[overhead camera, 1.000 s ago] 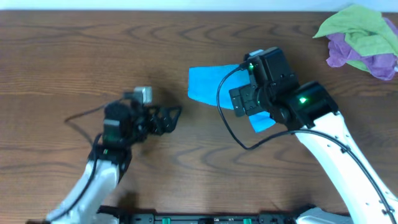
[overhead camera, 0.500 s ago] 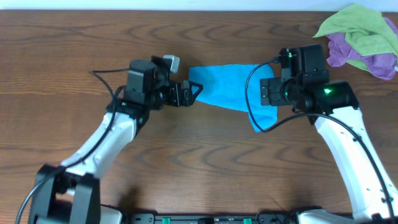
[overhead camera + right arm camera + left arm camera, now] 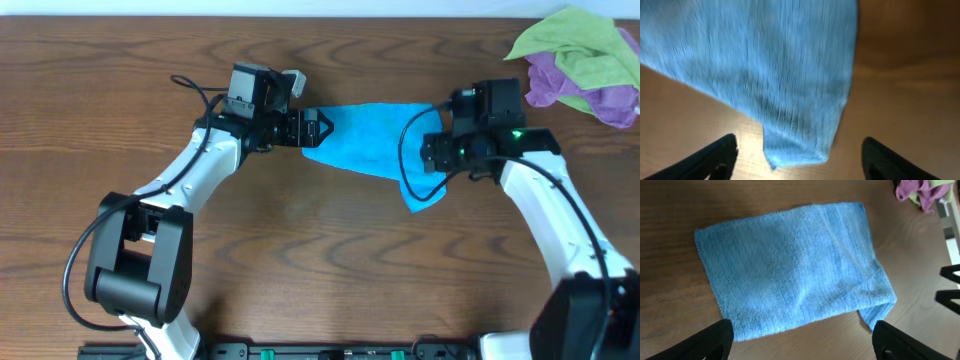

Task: Fold the cloth
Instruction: 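Hold the towel with both grippers and lift it, pulling it taut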

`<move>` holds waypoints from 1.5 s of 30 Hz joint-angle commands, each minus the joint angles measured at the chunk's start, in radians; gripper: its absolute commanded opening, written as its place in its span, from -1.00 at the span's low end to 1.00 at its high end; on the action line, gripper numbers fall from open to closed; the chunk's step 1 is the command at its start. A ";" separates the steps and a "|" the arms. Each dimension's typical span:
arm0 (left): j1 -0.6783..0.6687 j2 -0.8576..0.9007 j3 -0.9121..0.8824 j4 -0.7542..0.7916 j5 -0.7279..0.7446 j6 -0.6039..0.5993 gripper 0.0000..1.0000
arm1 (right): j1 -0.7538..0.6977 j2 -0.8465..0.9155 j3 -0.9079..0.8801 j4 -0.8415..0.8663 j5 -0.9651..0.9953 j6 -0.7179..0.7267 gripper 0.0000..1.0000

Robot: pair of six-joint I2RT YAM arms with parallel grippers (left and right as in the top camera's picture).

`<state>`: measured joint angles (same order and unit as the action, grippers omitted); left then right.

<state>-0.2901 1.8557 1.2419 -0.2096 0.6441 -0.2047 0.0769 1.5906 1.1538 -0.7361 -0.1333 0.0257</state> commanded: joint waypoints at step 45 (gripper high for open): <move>-0.036 -0.034 0.024 -0.100 -0.269 0.040 -0.88 | 0.040 -0.043 -0.182 0.164 -0.002 0.105 -0.97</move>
<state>-0.3283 1.7729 1.2419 -0.3096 0.3939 -0.1600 0.1135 1.5002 0.9657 -0.5838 -0.1406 0.1097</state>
